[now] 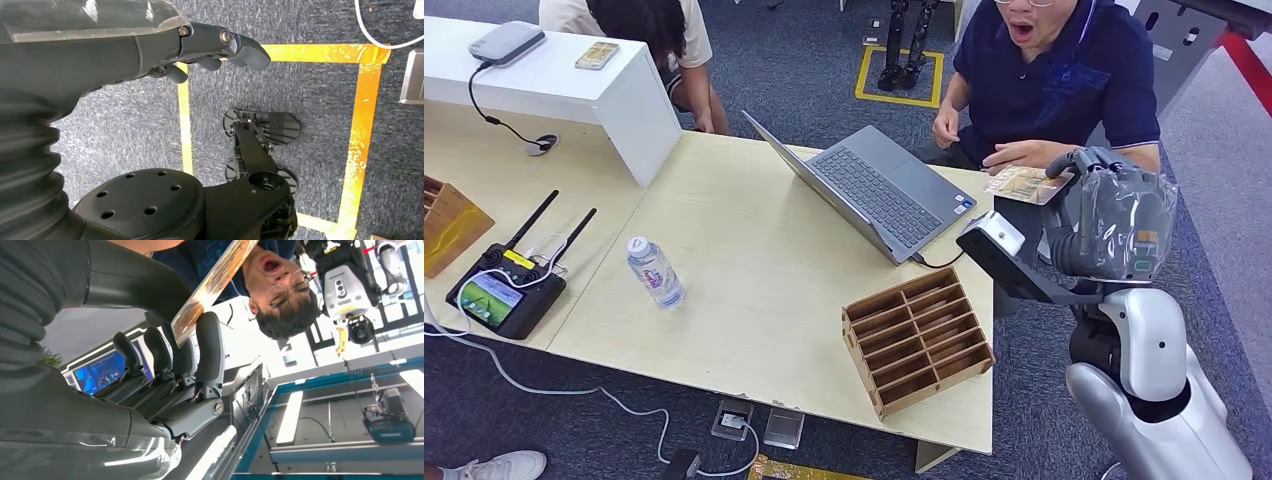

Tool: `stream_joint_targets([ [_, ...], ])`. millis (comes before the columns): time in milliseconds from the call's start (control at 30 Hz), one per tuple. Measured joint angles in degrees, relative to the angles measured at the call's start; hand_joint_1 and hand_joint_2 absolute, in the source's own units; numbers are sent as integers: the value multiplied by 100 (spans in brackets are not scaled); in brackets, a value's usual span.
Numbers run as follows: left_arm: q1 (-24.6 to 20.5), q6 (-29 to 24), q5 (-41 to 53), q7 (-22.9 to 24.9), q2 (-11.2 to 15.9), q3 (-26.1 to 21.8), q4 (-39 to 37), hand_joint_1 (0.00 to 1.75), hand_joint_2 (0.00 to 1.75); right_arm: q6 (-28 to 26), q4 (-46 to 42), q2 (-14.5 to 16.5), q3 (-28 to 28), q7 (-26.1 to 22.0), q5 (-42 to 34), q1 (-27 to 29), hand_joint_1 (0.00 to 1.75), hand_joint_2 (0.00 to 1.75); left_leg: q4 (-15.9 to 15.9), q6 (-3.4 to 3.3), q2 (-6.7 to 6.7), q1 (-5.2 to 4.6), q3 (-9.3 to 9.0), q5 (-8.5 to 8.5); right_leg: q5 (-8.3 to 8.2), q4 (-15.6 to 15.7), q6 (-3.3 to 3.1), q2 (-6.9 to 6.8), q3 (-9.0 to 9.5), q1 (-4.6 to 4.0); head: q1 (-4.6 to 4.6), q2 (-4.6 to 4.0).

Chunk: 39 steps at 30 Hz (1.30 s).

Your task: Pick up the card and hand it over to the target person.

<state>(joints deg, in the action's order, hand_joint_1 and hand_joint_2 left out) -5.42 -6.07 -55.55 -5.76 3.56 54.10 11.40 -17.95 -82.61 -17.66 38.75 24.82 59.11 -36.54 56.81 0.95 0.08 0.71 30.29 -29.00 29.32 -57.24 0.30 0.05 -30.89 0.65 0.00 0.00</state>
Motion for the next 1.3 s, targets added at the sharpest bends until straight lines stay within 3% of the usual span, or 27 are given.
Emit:
stream_joint_targets([
  [267, -6, 13, -15, 30, 17, 79, 0, 0, 175, -334, 512, 46, -148, -29, -48, -44, 140, 175, 1, 0, -4, -1, 3, -2, 4, -2, 0, -4, -1, 1, 0, 0],
  [700, -16, 72, 39, 10, 34, 210, 10, 0, 175, -322, 470, 28, -220, 1, -98, 5, 140, 175, 2, 0, -9, -1, 9, -1, 5, -4, -1, -9, -7, 1, 0, 0],
  [833, -15, 70, 45, 1, 34, 229, 21, 0, 0, -314, 359, -18, -256, 32, -120, 84, 0, 175, 0, -2, -10, -2, 10, 0, 4, -2, -2, -10, -9, 1, 0, 0],
  [1300, -16, 54, -26, -12, 30, 187, 6, 0, 0, -411, 113, -92, -363, 89, -152, 386, 0, 175, 5, 0, -17, -1, 12, -2, 9, -6, -1, -18, -10, 1, 0, 0],
])
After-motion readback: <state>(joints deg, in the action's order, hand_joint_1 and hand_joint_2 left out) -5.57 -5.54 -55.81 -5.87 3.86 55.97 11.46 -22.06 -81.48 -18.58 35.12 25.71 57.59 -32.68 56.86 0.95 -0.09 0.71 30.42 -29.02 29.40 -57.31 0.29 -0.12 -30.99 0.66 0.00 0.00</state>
